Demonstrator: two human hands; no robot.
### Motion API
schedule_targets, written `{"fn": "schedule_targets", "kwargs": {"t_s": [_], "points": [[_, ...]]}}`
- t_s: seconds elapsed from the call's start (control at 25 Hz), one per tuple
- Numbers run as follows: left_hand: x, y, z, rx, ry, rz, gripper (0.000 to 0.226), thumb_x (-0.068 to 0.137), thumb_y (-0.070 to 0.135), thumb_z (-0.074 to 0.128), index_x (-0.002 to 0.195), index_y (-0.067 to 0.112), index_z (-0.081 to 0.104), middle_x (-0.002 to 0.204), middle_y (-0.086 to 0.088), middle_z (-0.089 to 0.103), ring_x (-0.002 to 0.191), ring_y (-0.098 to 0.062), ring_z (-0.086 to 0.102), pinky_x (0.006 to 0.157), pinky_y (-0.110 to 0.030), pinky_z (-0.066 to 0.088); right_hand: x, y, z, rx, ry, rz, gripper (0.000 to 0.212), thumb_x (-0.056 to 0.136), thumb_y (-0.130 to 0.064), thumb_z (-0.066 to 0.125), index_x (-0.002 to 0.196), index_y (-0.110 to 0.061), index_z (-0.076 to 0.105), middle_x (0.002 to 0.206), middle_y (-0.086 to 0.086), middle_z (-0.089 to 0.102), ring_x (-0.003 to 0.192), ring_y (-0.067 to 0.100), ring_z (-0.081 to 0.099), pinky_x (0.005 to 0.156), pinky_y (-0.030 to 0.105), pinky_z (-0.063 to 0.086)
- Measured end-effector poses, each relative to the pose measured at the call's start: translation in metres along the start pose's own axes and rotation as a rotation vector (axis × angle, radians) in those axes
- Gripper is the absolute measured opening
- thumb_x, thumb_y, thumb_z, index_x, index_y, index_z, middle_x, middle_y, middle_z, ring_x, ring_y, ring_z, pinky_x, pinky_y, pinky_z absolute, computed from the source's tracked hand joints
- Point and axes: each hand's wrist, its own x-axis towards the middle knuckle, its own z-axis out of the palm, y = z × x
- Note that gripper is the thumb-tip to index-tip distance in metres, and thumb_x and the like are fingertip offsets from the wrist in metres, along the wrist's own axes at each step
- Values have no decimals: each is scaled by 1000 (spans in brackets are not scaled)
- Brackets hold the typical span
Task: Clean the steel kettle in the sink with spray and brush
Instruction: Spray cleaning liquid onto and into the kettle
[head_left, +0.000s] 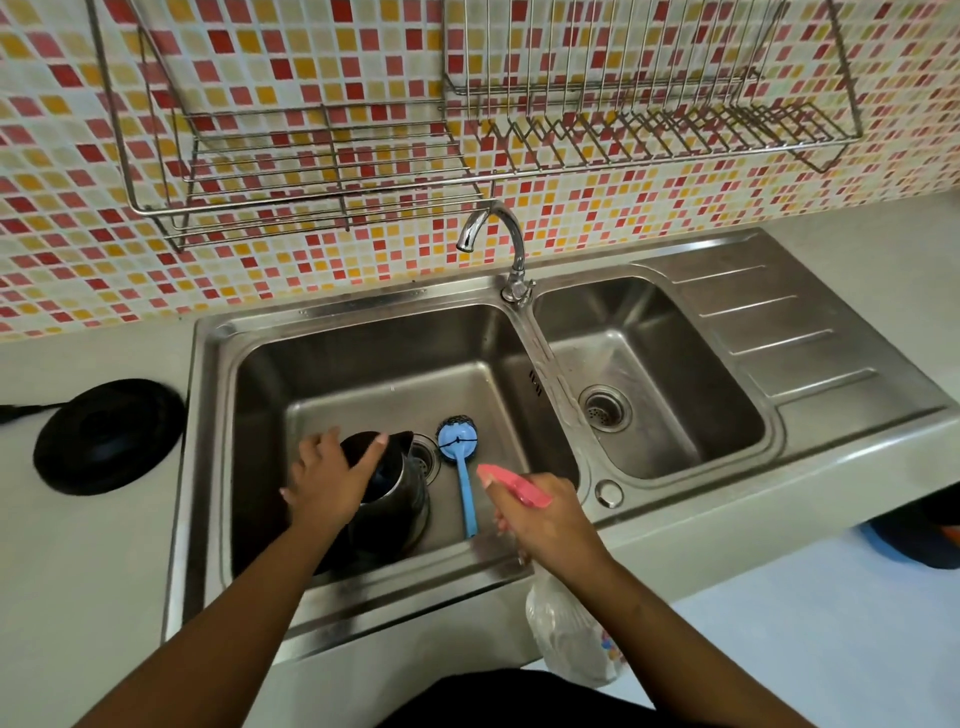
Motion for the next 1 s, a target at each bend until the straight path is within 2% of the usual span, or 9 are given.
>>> {"fn": "schedule_targets", "kwargs": {"t_s": [0.12, 0.2, 0.28, 0.4, 0.52, 0.64, 0.76, 0.88, 1.0], "points": [[-1, 15, 15, 102, -30, -117, 81, 78, 76, 43, 143, 31, 26, 154, -12, 21, 141, -38, 21, 105, -73, 2, 1, -6, 0, -27, -1, -66, 63, 84, -58, 57, 69, 3, 62, 69, 27, 62, 48, 16, 50, 54, 40, 52], [0, 8, 19, 92, 30, -102, 68, 85, 65, 45, 141, 29, 29, 149, -15, 29, 137, -40, 28, 105, -73, 6, 2, -8, -2, -43, -1, -81, 64, 83, -60, 56, 70, 3, 63, 69, 26, 62, 50, 17, 51, 54, 40, 52], [1, 3, 20, 55, 86, -55, 57, 91, 52, 45, 139, 25, 33, 143, -17, 36, 130, -40, 36, 106, -71, 17, 4, -10, -3, -52, 0, -81, 63, 83, -60, 56, 70, 1, 64, 71, 25, 64, 51, 17, 53, 56, 41, 53], [0, 3, 19, -12, 128, -38, 50, 93, 42, 45, 138, 22, 37, 140, -16, 40, 125, -38, 42, 104, -64, 24, 5, -11, -3, -59, 10, -68, 59, 83, -57, 58, 72, 0, 67, 73, 23, 67, 56, 24, 61, 61, 41, 56], [-10, -3, 14, -276, 183, 89, 46, 96, 35, 42, 140, 19, 38, 140, -12, 44, 127, -34, 44, 107, -55, 27, 4, -13, -4, -48, 18, -91, 60, 82, -59, 57, 74, 0, 67, 73, 21, 68, 64, 28, 67, 65, 38, 57], [-28, -22, 2, -701, 173, 180, 44, 101, 24, 39, 145, 28, 35, 148, -3, 41, 136, -20, 38, 114, -40, 29, 3, -13, -3, -4, 17, -126, 64, 82, -59, 58, 74, 4, 64, 71, 25, 65, 47, 17, 54, 51, 34, 52], [-52, -34, -10, -827, 154, 99, 45, 104, 26, 31, 147, 37, 28, 148, 8, 34, 134, -13, 33, 109, -34, 31, 4, -12, -1, 1, 8, -143, 66, 81, -60, 58, 76, 5, 63, 73, 27, 63, 51, 16, 52, 49, 32, 48], [-70, -47, -8, -768, 237, -49, 45, 104, 30, 28, 149, 25, 26, 151, -6, 36, 138, -24, 34, 111, -36, 28, 3, -15, 2, -3, -4, -158, 58, 83, -54, 59, 75, 3, 65, 73, 25, 65, 52, 18, 56, 51, 39, 52], [-78, -57, -1, -911, 252, -292, 44, 104, 26, 31, 147, 20, 32, 148, -12, 41, 136, -32, 39, 112, -42, 30, 2, -17, 6, -1, -9, -154, 52, 84, -51, 61, 74, 0, 68, 71, 21, 69, 53, 26, 61, 55, 42, 54]]}}
